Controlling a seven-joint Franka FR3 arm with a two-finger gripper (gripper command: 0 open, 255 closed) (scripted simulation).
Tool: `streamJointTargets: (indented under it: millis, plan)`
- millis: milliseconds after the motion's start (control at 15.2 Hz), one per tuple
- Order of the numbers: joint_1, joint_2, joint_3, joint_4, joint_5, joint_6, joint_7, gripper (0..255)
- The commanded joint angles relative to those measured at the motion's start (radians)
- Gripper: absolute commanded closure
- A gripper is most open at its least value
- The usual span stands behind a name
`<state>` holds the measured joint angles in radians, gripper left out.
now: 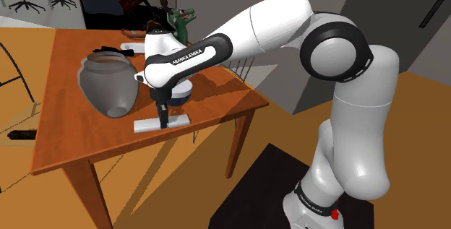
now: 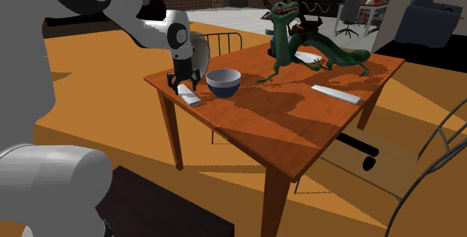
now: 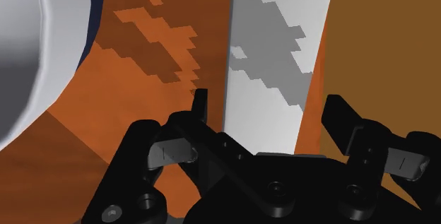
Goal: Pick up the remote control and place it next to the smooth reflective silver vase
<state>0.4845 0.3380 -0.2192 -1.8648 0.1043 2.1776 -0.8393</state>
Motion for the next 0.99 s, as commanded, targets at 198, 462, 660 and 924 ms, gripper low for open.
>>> streamJointTargets:
  millis: [198, 462, 660, 924]
  plan:
    - [0.0, 0.0, 0.0, 0.0, 0.0, 0.0, 0.0, 0]
    - [0.003, -0.053, -0.007, 0.058, -0.017, -0.11, 0.011, 0]
    - [0.003, -0.053, -0.007, 0.058, -0.017, -0.11, 0.011, 0]
    - [0.003, -0.053, -0.007, 0.058, -0.017, -0.11, 0.011, 0]
